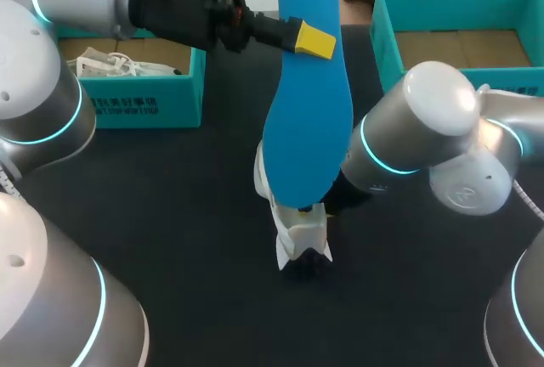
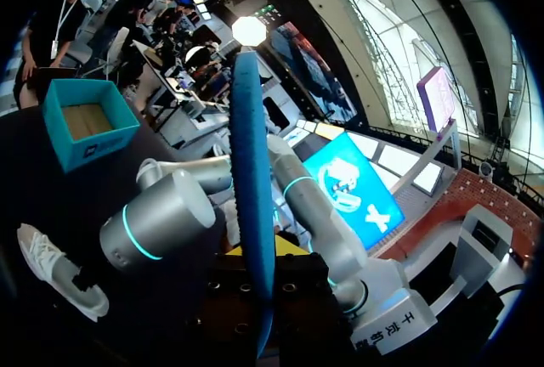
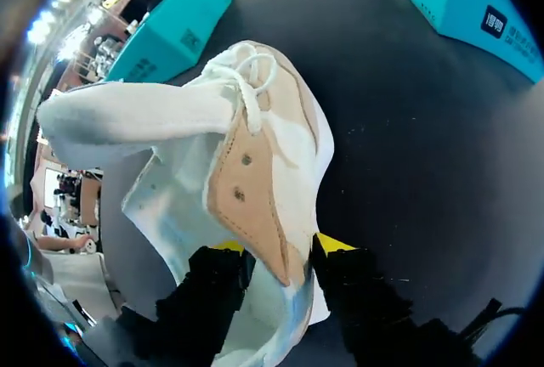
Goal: Take the shoe out of the shoebox, open the shoe tongue, remove and reinsert the insole, then place the shoe into the shoebox
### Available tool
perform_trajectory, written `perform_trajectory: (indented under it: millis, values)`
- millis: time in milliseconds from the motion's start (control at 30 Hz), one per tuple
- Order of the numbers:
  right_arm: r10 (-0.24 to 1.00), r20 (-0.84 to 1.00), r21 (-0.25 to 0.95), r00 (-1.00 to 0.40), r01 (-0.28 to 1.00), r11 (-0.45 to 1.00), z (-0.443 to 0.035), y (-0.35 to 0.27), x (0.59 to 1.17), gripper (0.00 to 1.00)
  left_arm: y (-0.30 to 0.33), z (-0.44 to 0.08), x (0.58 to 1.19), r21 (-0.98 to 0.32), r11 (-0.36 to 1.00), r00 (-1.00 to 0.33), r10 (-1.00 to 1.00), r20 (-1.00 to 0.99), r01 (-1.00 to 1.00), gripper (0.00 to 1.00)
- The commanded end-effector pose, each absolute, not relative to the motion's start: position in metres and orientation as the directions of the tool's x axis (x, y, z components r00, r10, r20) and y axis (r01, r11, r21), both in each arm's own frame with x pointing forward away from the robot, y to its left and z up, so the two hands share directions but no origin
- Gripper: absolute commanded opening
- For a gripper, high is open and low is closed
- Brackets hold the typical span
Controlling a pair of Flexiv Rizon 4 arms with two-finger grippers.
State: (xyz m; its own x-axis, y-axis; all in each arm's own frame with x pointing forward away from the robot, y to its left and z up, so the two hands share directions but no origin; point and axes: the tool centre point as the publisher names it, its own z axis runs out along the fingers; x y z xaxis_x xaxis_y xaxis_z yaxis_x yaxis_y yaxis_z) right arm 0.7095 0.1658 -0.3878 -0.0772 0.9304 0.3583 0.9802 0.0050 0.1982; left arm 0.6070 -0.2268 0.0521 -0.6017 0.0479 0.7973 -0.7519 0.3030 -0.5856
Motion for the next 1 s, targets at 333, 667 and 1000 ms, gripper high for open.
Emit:
perform_trajectory:
  millis: [333,667,1000]
  values:
    - [0.795,0.559,0.25,-0.237,0.962,0.111,-0.307,0.134,0.692,1.0,-0.228,0.051,0.607,-0.585,0.304,-0.601,0.047,0.798,-0.752,0.0]
    - [0.795,0.559,0.25,-0.237,0.962,0.111,-0.307,0.134,0.692,1.0,-0.228,0.051,0.607,-0.585,0.304,-0.601,0.047,0.798,-0.752,0.0]
    - [0.673,0.7,0.295,-0.238,0.955,0.031,-0.281,0.132,0.705,1.0,-0.228,0.051,0.607,-0.585,0.304,-0.601,0.047,0.798,-0.752,0.0]
